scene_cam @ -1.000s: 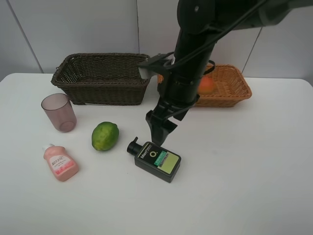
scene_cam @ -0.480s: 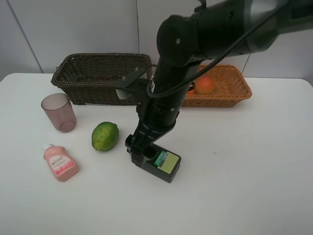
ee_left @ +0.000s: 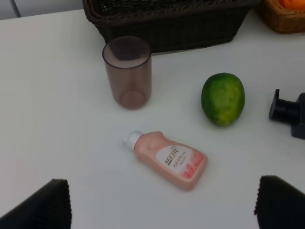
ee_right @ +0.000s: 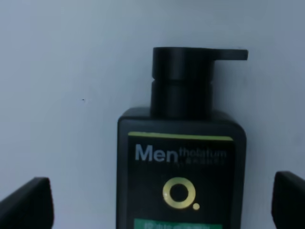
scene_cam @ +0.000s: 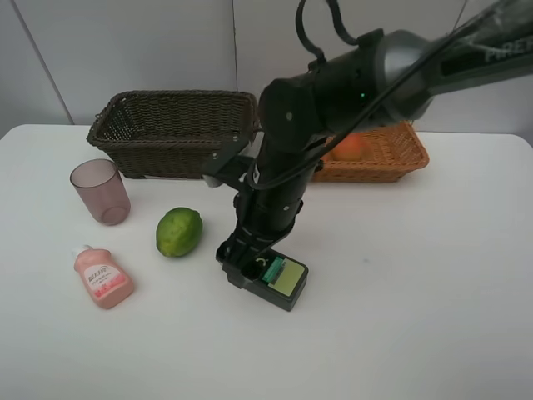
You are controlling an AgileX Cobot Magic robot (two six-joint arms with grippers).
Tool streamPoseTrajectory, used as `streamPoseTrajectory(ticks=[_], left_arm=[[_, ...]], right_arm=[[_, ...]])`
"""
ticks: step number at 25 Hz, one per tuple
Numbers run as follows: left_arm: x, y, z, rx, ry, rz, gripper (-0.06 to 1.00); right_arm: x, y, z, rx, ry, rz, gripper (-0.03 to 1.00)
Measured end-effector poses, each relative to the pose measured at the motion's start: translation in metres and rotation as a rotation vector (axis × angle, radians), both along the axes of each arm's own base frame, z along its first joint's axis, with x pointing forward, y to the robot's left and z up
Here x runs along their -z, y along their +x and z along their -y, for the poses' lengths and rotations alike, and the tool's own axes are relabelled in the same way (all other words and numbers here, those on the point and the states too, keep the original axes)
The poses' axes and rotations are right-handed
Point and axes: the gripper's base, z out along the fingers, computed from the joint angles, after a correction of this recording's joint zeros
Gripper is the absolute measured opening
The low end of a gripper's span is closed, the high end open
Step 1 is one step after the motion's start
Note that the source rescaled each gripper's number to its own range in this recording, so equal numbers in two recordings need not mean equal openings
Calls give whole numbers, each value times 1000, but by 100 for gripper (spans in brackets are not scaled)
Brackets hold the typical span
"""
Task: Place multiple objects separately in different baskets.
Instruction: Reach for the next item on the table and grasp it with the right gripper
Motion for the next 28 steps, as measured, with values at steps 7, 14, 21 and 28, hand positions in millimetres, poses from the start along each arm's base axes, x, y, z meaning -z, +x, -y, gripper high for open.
streamPoseTrajectory(ticks=[7, 14, 21, 28], left_arm=[[0, 0, 0, 0, 0, 0, 100], [0, 0, 0, 0, 0, 0, 100], [0, 0, 0, 0, 0, 0, 100], [0, 0, 0, 0, 0, 0, 100]], right_arm=[[17, 2, -3, 10, -5, -15, 98], [31, 3, -4, 16, -17, -29, 98], [33, 6, -5, 2, -16, -3, 98], [41, 6, -5, 2, -24, -9, 98]])
